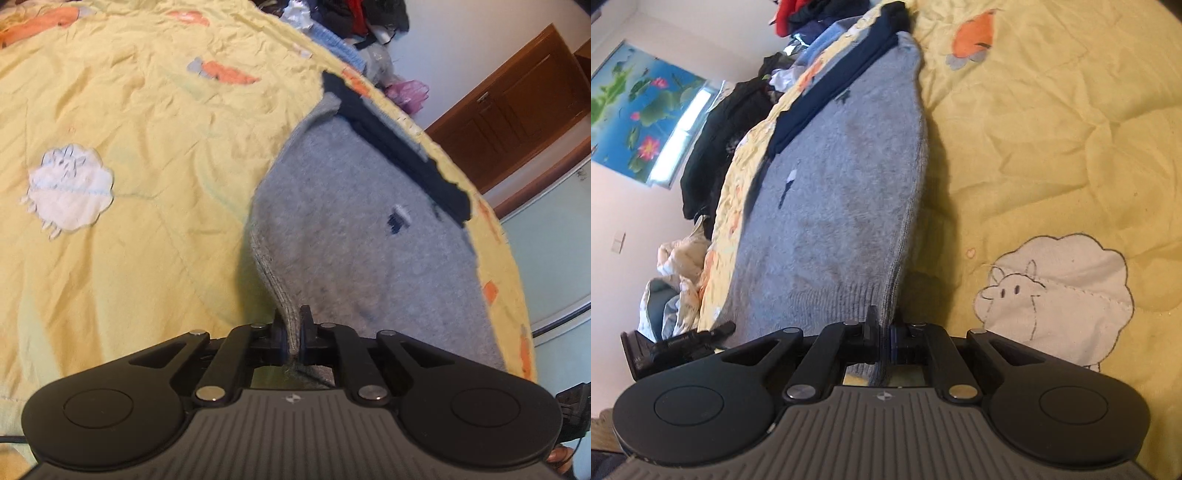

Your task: Fold small clothes

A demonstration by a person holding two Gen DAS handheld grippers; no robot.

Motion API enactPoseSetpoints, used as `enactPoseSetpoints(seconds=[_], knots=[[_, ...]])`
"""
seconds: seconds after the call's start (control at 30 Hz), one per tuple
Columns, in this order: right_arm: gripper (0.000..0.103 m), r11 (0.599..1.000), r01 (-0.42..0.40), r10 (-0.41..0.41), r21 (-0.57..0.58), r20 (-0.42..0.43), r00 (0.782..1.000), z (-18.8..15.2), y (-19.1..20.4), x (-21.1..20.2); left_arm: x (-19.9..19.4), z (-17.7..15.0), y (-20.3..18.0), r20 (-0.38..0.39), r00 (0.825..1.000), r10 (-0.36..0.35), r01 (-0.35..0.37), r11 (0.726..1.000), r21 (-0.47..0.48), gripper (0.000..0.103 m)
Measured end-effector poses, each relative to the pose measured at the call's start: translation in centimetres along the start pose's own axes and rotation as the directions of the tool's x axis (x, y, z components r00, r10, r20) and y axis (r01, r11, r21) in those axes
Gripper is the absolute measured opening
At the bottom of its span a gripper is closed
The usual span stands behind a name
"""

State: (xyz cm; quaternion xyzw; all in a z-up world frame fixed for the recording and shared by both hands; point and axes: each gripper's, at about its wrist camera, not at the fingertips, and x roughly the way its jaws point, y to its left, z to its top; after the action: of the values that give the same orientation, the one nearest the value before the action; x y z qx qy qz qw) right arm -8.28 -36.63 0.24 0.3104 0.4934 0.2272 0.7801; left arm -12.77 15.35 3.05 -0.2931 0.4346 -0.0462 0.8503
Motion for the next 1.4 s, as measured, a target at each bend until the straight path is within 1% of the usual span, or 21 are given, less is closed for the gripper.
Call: enactPoseSetpoints(seconds=[0.13,0.27,0.4,0.53,0.7,0.83,0.9,1.03,1.13,1.2,1.3,1.33,1.37,1.4], knots=[[0.015,0.996,-0.086,0.086,-0.016,0.062,0.994,2.0,1.6,-1.5,-1.8,2.6,-2.1,0.064,0.995,-0.073,0.070,0.997,0.046,0.006],[0.015,0.984,-0.165,0.172,-0.064,0.126,0.977,6.0,3.3,-2.5,-1.7,6.0,-4.2,0.109,0.986,-0.125,0.116,0.990,0.081,0.006],[0.015,0.970,-0.212,0.231,-0.118,0.177,0.957,10.8,4.8,-2.7,-0.1,9.7,-6.5,0.141,0.978,-0.151,0.133,0.983,0.129,0.006],[0.015,0.958,-0.238,0.269,-0.161,0.218,0.938,16.2,5.7,-1.8,2.3,14.5,-9.2,0.181,0.969,-0.168,0.130,0.971,0.202,0.006],[0.015,0.950,-0.281,0.308,-0.133,0.289,0.906,24.8,5.0,0.3,7.2,21.9,-12.3,0.216,0.960,-0.177,0.121,0.960,0.251,0.006],[0.015,0.960,-0.271,0.279,-0.071,0.326,0.903,32.0,2.8,3.9,13.1,27.5,-13.2,0.242,0.960,-0.139,0.082,0.969,0.233,0.006],[0.015,0.968,-0.248,0.246,-0.039,0.331,0.911,35.2,1.5,6.3,16.5,29.8,-13.2,0.237,0.965,-0.109,0.059,0.976,0.208,0.006],[0.015,0.980,-0.195,0.177,0.028,0.318,0.931,39.1,-1.0,11.2,22.4,33.1,-12.6,0.222,0.974,-0.045,0.003,0.983,0.186,0.006],[0.015,0.985,-0.160,0.132,0.068,0.307,0.942,41.0,-2.6,14.1,25.0,34.6,-12.6,0.220,0.975,-0.020,-0.023,0.982,0.189,0.006],[0.015,0.984,-0.156,0.124,0.083,0.304,0.944,41.7,-3.3,15.5,26.2,35.4,-12.6,0.222,0.975,-0.008,-0.037,0.980,0.196,0.006],[0.015,0.984,-0.144,0.106,0.102,0.309,0.945,42.4,-4.0,17.0,27.6,36.3,-12.8,0.243,0.970,0.012,-0.067,0.973,0.219,0.006],[0.015,0.984,-0.137,0.094,0.118,0.315,0.944,42.6,-4.2,17.5,28.6,36.6,-12.8,0.227,0.973,0.033,-0.086,0.970,0.229,0.007],[0.019,0.983,-0.125,0.075,0.137,0.323,0.943,42.7,-4.5,18.0,29.5,36.8,-12.6,0.196,0.979,0.064,-0.109,0.968,0.228,0.009],[0.021,0.981,-0.106,0.048,0.162,0.324,0.945,42.7,-4.8,18.5,30.4,36.9,-12.2,0.150,0.984,0.095,-0.127,0.968,0.215,0.014]])
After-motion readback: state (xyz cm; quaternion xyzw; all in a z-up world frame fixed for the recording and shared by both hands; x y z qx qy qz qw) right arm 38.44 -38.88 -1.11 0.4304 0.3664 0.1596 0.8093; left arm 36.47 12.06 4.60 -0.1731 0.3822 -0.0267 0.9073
